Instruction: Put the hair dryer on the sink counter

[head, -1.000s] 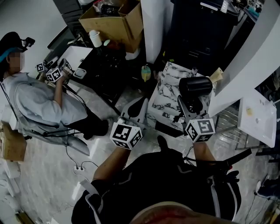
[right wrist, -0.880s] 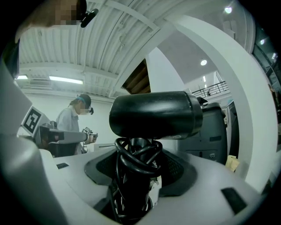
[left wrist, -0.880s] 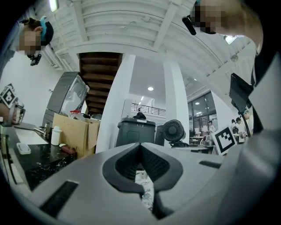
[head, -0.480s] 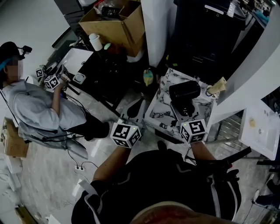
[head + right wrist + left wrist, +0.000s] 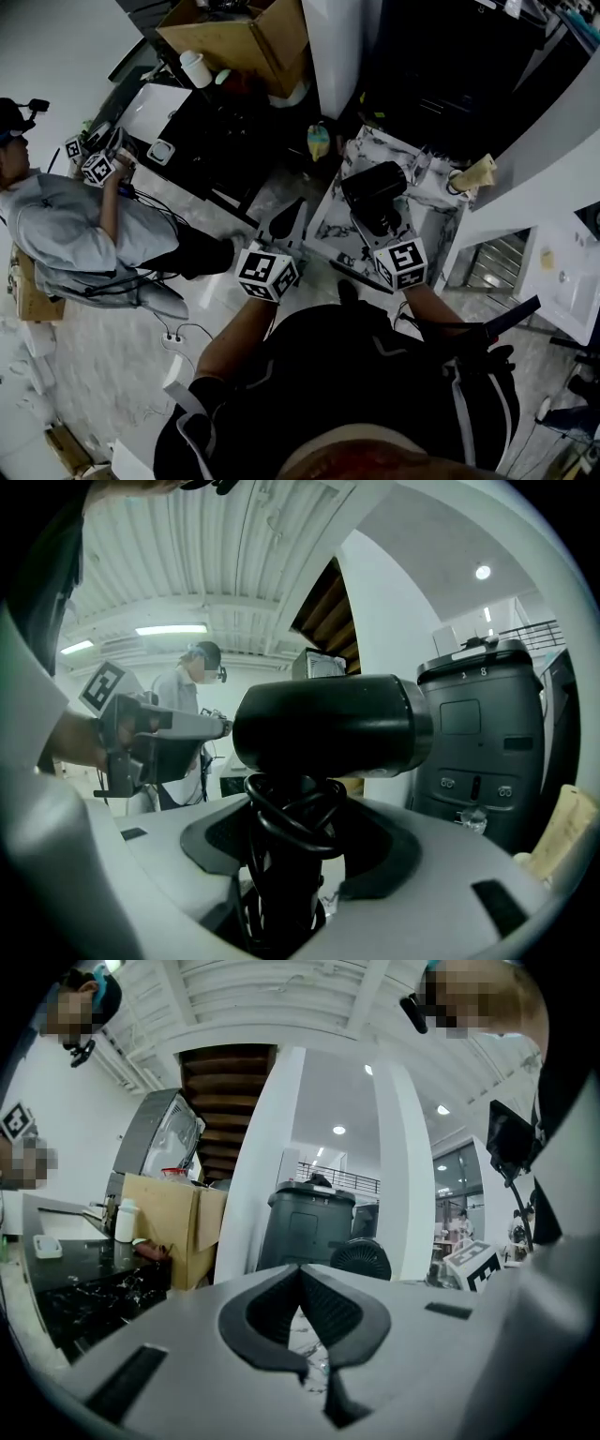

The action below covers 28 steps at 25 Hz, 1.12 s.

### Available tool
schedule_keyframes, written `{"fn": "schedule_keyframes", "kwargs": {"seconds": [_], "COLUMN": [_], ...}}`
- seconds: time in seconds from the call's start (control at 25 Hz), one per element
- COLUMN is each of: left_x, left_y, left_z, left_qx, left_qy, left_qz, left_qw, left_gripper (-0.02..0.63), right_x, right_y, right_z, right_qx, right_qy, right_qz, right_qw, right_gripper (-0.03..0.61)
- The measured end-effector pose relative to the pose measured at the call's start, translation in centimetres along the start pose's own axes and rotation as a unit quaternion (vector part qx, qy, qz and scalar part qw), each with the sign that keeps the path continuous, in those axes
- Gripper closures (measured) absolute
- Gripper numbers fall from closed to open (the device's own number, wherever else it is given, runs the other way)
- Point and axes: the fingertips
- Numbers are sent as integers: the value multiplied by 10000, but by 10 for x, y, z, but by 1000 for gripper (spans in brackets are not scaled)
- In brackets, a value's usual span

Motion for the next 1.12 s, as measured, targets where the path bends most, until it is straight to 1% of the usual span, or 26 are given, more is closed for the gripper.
{"fn": "schedule_keyframes", "kwargs": {"seconds": [0.2,0.48,0.68,0.92,1.12], "left_x": [24,61,88,115,140], "left_y": [17,38,52,69,76], "left_z": [-15,-22,-13,-10,-9], "left_qx": [-162,-229,-94,-27,-12], "left_qy": [-98,-227,-283,-348,-422], "left_qz": [-147,-479,-790,-1086,-1371], "left_qw": [9997,9983,9964,9935,9897], "left_gripper": [609,609,609,609,609], "right_x": [31,75,114,155,196], "right_y": [21,42,45,58,66], "right_z": [4,7,11,20,25], "right_qx": [-263,-534,-584,-548,-552], "right_qy": [-83,-97,82,232,331], "right_qz": [-255,-653,-1109,-1419,-1806], "right_qw": [9993,9964,9921,9881,9814], "right_gripper": [313,313,313,313,313]}}
Point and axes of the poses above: the fingertips, and each gripper's own axes: y forward along the fingers, z to its right, x out of its underside, and after that the axes turned 6 degrees about -y, right-handed
